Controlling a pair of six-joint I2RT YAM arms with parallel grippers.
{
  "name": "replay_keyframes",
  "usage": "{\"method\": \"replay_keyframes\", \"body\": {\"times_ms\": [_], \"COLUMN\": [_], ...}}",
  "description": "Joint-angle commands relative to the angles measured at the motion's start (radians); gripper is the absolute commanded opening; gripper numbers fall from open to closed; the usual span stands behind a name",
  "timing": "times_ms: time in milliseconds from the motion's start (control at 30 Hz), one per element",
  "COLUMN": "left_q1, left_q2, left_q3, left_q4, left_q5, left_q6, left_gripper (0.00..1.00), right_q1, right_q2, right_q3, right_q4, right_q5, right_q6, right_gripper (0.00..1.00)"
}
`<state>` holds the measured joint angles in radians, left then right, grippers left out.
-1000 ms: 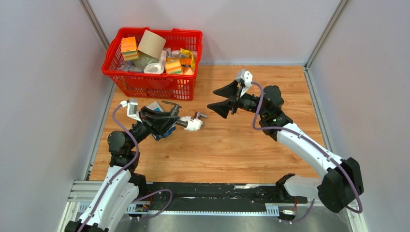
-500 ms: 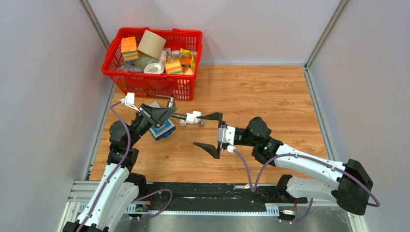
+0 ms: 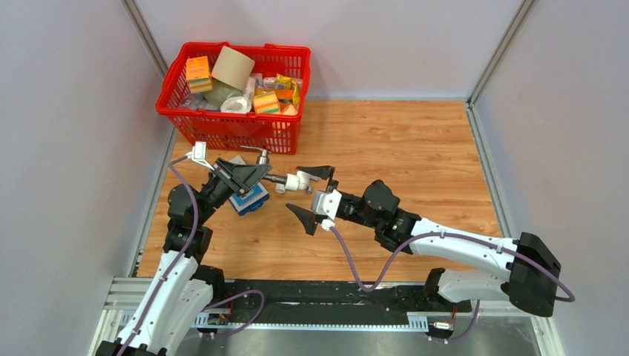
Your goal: Install the water faucets
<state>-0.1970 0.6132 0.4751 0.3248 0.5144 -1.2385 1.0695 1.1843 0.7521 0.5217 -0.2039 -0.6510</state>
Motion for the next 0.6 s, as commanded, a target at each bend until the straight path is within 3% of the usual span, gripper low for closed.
{"method": "replay_keyframes", "body": {"times_ms": [0, 167, 300, 567], "left_q1": [-0.004, -0.004, -0.004, -0.005], "left_q2": [-0.012, -0.01, -0.006, -0.001], "left_q3": [0.063, 0.066, 0.066, 0.068], "left_q4": [0.08, 0.095, 0.115, 0.187], "left_q5": [0.006, 0.016, 0.021, 0.03], "left_q6": [-0.065, -0.108, -0.142, -0.168], "left_gripper": [0.0, 0.0, 0.0, 0.0], "right_q1": [0.01, 0.009, 0.01, -0.02], "right_q2": [0.026, 0.043, 0.054, 0.064], "right_q3": [0.032, -0.006, -0.025, 0.007], "right_q4": [-0.002, 0.058, 0.098, 0.052], "right_q5": [0.047, 0.072, 0.095, 0.009], "right_q6": [-0.053, -0.073, -0.075, 0.048], "right_gripper": [1.0, 0.97, 0.89, 0.48]}}
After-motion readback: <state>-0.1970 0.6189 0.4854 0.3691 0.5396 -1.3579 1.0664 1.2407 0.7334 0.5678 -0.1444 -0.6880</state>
